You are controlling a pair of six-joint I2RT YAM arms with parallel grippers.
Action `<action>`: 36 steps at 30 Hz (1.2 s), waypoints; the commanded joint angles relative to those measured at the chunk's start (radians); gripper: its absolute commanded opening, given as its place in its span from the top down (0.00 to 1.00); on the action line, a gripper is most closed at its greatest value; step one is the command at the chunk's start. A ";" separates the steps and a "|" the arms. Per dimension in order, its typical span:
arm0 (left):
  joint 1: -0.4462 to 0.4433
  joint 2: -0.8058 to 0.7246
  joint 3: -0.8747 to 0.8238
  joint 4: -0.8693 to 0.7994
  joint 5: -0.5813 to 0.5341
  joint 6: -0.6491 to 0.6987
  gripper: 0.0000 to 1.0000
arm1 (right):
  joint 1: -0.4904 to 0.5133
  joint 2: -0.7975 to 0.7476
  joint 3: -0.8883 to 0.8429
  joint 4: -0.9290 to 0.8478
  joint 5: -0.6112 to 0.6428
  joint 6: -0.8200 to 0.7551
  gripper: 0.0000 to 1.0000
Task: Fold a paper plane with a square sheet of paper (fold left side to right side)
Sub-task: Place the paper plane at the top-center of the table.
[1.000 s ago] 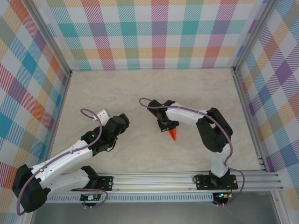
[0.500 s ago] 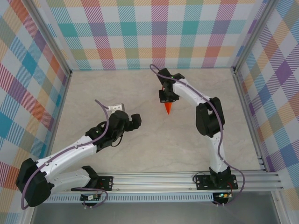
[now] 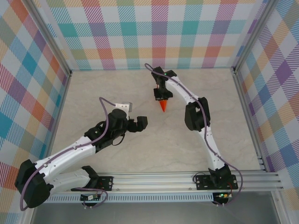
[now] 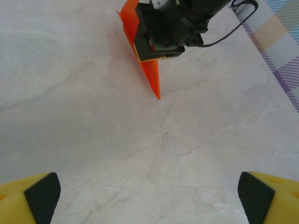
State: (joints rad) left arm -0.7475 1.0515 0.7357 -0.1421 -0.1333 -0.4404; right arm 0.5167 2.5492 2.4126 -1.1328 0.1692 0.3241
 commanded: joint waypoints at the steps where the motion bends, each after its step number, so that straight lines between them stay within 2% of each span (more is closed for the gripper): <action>1: 0.008 -0.014 0.008 0.023 0.019 0.020 0.00 | -0.007 0.029 0.031 -0.044 -0.022 0.014 0.90; 11: 0.007 -0.022 0.009 0.013 0.008 0.016 0.00 | -0.010 0.092 0.060 -0.082 -0.020 0.050 0.85; 17: 0.007 -0.018 0.010 0.005 -0.003 0.011 0.00 | -0.009 0.089 0.060 -0.091 -0.033 0.073 0.77; 22: 0.007 -0.016 0.011 0.002 -0.008 0.010 0.00 | -0.010 0.087 0.060 -0.096 -0.038 0.075 0.75; 30: 0.007 -0.006 0.013 -0.002 -0.013 0.008 0.00 | -0.007 0.027 0.057 -0.111 -0.019 0.060 0.74; 36: 0.007 0.000 0.016 0.001 0.002 0.010 0.00 | -0.006 -0.027 0.056 -0.129 -0.007 0.049 0.69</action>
State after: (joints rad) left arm -0.7475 1.0515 0.7357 -0.1505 -0.1314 -0.4400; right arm 0.5102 2.6045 2.4519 -1.2098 0.1555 0.3798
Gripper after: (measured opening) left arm 0.998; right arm 0.307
